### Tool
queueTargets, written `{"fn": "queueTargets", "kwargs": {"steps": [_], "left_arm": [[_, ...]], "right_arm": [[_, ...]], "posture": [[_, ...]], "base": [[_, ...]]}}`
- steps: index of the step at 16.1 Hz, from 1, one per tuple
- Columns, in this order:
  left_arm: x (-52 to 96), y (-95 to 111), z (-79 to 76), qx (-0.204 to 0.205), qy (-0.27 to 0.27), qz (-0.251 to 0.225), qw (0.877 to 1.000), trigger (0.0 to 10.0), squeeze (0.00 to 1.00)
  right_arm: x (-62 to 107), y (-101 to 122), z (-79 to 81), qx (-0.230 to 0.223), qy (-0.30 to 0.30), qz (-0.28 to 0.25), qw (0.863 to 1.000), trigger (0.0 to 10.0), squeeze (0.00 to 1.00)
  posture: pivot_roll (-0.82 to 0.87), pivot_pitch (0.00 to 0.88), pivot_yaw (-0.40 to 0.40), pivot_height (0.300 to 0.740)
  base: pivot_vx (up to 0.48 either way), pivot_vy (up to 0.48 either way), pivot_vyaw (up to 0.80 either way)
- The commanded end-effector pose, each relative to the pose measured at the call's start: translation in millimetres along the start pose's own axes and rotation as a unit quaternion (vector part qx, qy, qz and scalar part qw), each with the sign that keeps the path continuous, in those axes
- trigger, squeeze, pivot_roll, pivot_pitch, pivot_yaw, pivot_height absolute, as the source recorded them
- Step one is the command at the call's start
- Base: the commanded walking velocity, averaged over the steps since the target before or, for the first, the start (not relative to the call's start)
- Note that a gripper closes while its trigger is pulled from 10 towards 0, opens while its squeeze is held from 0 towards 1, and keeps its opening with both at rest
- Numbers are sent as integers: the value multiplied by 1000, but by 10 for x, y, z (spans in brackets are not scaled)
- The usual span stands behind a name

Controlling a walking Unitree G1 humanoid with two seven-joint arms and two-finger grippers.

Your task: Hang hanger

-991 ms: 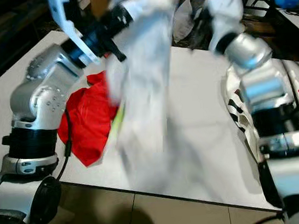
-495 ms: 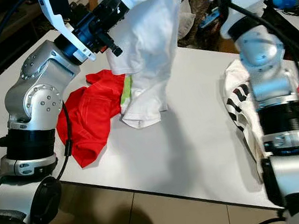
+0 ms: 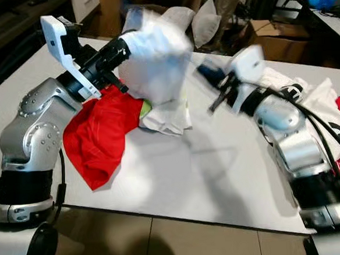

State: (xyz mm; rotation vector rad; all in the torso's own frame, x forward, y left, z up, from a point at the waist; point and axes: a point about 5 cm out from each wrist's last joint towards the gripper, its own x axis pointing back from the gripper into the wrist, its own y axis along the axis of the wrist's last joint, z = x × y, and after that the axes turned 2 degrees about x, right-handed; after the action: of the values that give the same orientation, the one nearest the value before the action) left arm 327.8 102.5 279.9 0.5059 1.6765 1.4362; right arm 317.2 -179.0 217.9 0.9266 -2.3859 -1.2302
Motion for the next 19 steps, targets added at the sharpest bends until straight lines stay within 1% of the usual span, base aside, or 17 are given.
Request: {"fn": "queueTargets", "kwargs": {"steps": [1,2,3,4,5,6,8,9,10,11,12,13,14,16,17,18,19], "left_arm": [[62,-61,-131,2,-63,45,997,10000,0],[136,-155,-207,8,-96,85,992,10000,0],[174,-211,-238,11,-107,108,988,10000,0],[247,-351,-273,10,-108,158,981,10000,0],[267,-439,-277,15,-92,177,980,10000,0],[244,-443,-275,20,-83,168,982,10000,0],[139,-333,-241,12,-70,126,989,10000,0],[101,-280,-227,6,-68,109,992,10000,0],[-6,-114,-177,-1,-56,56,997,10000,0],[-111,120,-134,-6,-49,-14,999,10000,0],[-149,264,-119,-4,-49,-56,997,10000,0],[-172,474,-98,0,-48,-116,992,10000,0],[-171,580,-84,3,-47,-148,988,10000,0],[-40,747,1,4,-20,-209,978,10000,0],[-5,733,18,6,-15,-212,977,10000,0],[46,606,38,1,-8,-186,982,10000,0],[99,341,71,-14,6,-127,992,10000,0]], "right_arm": [[107,-101,358,-24,129,36,991,10000,0],[182,-143,515,-44,182,53,981,10000,0],[202,-153,557,-49,196,57,978,10000,0],[232,-167,618,-61,219,68,972,10000,0],[237,-179,657,-71,231,76,967,10000,0],[218,-209,664,-67,234,87,966,10000,0],[66,-416,476,-18,160,153,975,10000,0],[2,-472,352,-3,117,171,978,10000,0],[-138,-518,-31,28,6,197,980,10000,0],[-240,-364,-530,82,-122,192,970,10000,0],[-283,-148,-793,113,-183,157,964,10000,0],[-323,231,-1096,138,-248,84,955,10000,0],[-346,430,-1217,142,-269,39,952,10000,0],[-383,677,-1238,162,-265,-37,950,10000,0],[-406,647,-1189,162,-258,-43,952,10000,0],[-450,525,-1038,163,-234,-42,958,10000,0],[-512,347,-831,169,-208,-38,963,10000,0]], "posture": [[-68,0,-74,740],[-66,0,-75,740],[-65,0,-76,740],[-63,0,-77,740],[-63,0,-78,740],[-63,0,-79,740],[-62,0,-80,740],[-62,0,-80,740],[-61,0,-81,740],[-61,0,-83,740],[-58,0,-86,740],[-56,0,-91,740],[-52,0,-97,740],[-42,0,-114,740],[-42,0,-114,740],[-38,0,-116,740],[-38,0,-113,740]], "base": [[0,0,0],[0,0,0],[0,0,0],[0,0,0],[0,0,0],[0,0,0],[0,0,0],[0,0,0],[0,0,0],[0,0,0],[0,0,0],[0,0,0],[0,0,0],[0,0,0],[0,0,0],[0,0,0],[0,0,0]]}}
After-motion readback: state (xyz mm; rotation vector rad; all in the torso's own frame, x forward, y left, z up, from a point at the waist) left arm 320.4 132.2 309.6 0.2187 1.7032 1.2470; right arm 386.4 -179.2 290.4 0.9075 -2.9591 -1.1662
